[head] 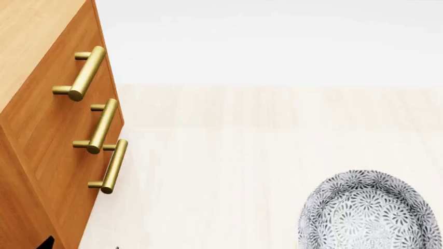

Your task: Put the bowl on top of the cabinet.

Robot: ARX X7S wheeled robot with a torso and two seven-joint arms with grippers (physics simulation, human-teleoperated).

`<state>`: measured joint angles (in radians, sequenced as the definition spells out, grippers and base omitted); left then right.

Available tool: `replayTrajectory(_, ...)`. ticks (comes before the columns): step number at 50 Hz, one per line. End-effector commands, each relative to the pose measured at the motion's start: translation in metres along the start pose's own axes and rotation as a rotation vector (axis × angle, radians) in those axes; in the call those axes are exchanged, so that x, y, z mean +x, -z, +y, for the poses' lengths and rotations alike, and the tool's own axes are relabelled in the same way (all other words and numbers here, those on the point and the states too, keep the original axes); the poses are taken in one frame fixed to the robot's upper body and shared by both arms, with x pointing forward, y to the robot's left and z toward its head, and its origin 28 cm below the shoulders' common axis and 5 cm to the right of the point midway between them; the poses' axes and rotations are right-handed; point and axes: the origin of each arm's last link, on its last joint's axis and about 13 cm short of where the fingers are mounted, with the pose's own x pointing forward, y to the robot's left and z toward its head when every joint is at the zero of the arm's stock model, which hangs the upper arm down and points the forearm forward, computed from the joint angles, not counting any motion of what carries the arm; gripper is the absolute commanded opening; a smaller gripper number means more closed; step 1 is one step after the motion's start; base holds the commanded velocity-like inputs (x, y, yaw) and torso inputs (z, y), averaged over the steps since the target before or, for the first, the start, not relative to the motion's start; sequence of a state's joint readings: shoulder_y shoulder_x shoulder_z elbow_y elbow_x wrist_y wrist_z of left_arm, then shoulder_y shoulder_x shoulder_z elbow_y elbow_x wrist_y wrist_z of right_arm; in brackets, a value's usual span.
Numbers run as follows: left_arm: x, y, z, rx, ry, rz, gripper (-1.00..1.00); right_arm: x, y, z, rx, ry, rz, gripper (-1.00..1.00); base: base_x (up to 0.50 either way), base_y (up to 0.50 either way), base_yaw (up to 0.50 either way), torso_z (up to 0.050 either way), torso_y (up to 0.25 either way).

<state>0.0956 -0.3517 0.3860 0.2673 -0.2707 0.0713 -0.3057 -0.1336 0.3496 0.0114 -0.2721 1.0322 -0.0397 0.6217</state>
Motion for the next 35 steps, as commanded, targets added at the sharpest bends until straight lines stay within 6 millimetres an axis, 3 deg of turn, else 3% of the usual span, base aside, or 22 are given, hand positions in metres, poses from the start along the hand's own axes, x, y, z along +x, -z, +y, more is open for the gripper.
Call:
replayTrajectory(1,-0.009,-0.009,-0.003,0.014,0.054,0.018,1.0,-0.004,-0.009,0.015,-0.084,-0.039,-0.088,-1.0,0.0,0.0,0.0,0.0,0.0)
replayTrajectory(21,-0.018,-0.022,0.001,-0.021,-0.023,0.047,1.0,-0.01,-0.014,0.055,-0.28,-0.149,-0.138,-1.0,0.0,0.0,0.0,0.0,0.0)
replayTrajectory(31,-0.02,-0.028,0.004,-0.169,0.083,0.061,1.0,-0.015,-0.016,0.066,-0.373,-0.204,-0.195,-1.0,0.0,0.0,0.0,0.0,0.001)
replayTrajectory(35,-0.022,-0.03,0.006,-0.126,0.062,0.017,1.0,-0.016,-0.014,0.071,-0.425,-0.243,-0.21,-1.0,0.0,0.0,0.0,0.0,0.0)
